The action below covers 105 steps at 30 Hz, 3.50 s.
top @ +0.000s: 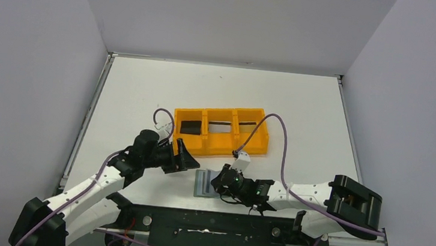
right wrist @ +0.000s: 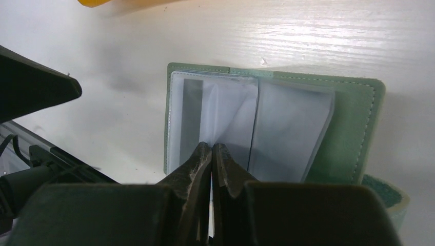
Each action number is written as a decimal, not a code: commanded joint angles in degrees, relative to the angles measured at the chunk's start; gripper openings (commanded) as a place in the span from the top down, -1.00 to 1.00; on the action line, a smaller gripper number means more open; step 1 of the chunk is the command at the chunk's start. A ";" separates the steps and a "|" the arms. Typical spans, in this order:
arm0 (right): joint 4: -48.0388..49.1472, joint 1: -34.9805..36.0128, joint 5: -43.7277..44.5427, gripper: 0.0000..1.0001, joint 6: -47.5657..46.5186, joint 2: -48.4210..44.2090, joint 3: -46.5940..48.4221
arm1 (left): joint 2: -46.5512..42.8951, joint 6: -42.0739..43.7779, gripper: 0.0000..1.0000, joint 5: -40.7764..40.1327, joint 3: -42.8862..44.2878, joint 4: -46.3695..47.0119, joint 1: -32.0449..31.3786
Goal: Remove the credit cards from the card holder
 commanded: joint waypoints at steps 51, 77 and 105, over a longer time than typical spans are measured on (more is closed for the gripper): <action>4.88 -2.32 3.33 0.56 6.60 -16.20 -11.82 | 33.36 -6.43 0.96 -6.70 9.82 21.73 -20.91; -19.17 -2.54 6.21 0.07 6.23 -11.84 0.81 | 23.99 3.64 0.97 -20.41 19.92 -12.63 -20.64; -23.25 -3.02 11.76 0.09 20.06 -31.56 -9.19 | 31.23 2.91 0.15 -19.44 27.11 -6.07 -28.21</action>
